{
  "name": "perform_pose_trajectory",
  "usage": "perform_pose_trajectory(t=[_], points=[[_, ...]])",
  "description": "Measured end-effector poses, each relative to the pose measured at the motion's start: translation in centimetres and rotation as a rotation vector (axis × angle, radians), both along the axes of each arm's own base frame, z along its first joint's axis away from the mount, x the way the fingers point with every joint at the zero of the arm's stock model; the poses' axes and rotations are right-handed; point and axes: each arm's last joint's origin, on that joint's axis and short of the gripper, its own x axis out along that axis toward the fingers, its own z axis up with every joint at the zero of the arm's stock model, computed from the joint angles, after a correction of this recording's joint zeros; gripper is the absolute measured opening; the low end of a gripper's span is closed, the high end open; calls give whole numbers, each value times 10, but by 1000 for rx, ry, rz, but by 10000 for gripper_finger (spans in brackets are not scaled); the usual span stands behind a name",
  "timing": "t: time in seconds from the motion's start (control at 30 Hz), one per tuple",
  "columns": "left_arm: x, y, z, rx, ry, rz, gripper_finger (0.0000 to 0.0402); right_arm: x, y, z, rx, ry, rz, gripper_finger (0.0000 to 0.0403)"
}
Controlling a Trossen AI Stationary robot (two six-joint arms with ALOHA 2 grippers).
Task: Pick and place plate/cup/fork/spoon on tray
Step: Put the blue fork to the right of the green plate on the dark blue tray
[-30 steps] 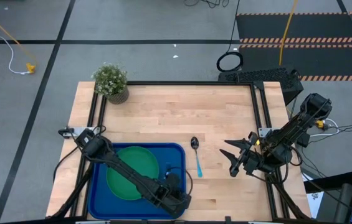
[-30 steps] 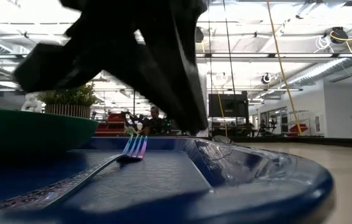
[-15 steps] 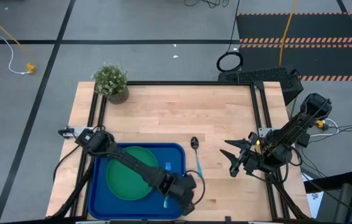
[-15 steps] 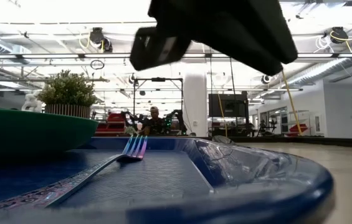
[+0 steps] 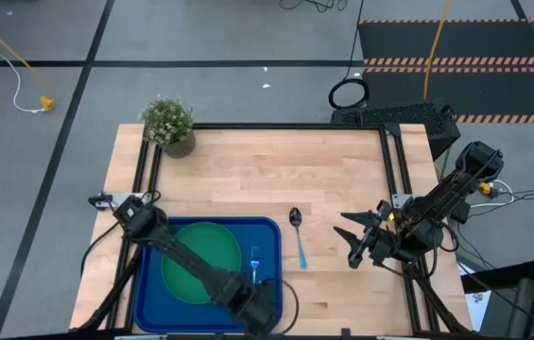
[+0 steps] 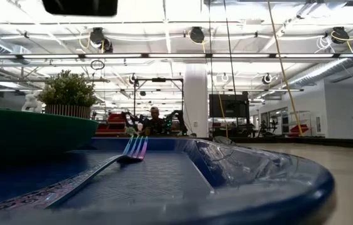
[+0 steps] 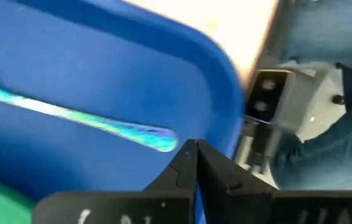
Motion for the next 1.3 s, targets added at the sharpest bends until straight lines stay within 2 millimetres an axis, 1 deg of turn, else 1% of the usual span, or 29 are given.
perform_pose_trajectory(t=[0.07, 0.2, 0.33, 0.47, 0.57, 0.7, 0.93, 1.3], points=[[-1, -9, -5, 1, -15, -22, 2, 0, 0, 0, -13, 5, -2, 183], [-5, -20, -26, 70, 6, -60, 2, 0, 0, 0, -21, 11, -3, 183], [-5, -22, -29, 114, -27, -67, 2, 1, 1, -2, -34, 21, -3, 183], [-4, -21, -39, 170, -29, -65, 2, 1, 1, -2, -34, 23, -4, 183], [-4, -18, -40, 204, -16, -65, 1, 1, 1, -2, -35, 24, -5, 183], [-4, -16, -52, 244, 17, -87, 1, 1, 1, -2, -34, 24, -5, 183], [0, -15, -66, 266, 37, -121, 1, 1, 1, -2, -35, 25, -5, 183], [-4, -8, -67, 325, 83, -116, 1, 1, 1, -2, -35, 25, -5, 183]])
